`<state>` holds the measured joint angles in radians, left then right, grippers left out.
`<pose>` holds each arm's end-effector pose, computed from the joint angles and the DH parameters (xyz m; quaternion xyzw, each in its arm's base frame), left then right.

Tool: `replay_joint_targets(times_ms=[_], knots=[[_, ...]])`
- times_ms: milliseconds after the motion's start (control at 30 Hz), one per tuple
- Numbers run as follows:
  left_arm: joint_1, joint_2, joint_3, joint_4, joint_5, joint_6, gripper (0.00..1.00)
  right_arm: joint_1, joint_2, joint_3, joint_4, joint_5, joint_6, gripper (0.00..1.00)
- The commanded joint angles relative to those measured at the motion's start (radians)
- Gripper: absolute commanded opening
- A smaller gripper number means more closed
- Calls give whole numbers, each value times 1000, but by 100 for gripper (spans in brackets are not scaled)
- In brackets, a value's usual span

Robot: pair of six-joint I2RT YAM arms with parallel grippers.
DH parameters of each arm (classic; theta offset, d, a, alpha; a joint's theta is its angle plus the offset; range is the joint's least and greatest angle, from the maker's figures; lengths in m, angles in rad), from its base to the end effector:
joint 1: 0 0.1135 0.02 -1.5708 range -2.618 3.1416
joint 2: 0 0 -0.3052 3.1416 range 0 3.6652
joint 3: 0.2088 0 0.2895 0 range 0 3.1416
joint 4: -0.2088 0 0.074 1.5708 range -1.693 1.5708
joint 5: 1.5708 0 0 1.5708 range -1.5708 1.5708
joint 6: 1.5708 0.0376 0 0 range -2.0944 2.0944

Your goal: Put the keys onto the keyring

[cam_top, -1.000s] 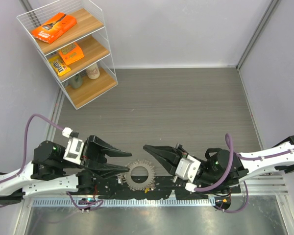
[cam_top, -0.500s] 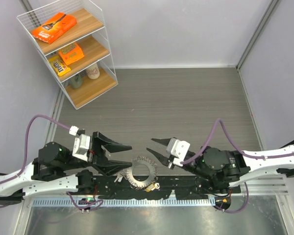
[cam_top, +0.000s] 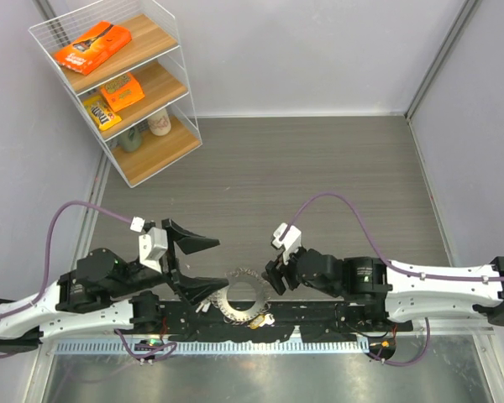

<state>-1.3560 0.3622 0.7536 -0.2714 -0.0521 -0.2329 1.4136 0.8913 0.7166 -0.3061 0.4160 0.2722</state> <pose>0.0199 -0.0819 0.3985 0.3367 0.5717 -0.5216 0.5364 0.0485 0.2086 0.3107 -0.3619 0.7619 0.2612 0.4693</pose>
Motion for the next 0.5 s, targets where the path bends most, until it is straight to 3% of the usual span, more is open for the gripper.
replay_joint_targets(times_ms=[0, 267, 467], knots=[[-5, -32, -28, -11, -57, -26, 100, -18, 3, -88, -10, -75, 270, 70], [-5, -55, -57, -20, -61, -45, 100, -38, 35, -238, 91, -146, 456, 71], [-5, -71, -71, -22, -43, -60, 100, -47, 113, -321, 257, -210, 564, 71]])
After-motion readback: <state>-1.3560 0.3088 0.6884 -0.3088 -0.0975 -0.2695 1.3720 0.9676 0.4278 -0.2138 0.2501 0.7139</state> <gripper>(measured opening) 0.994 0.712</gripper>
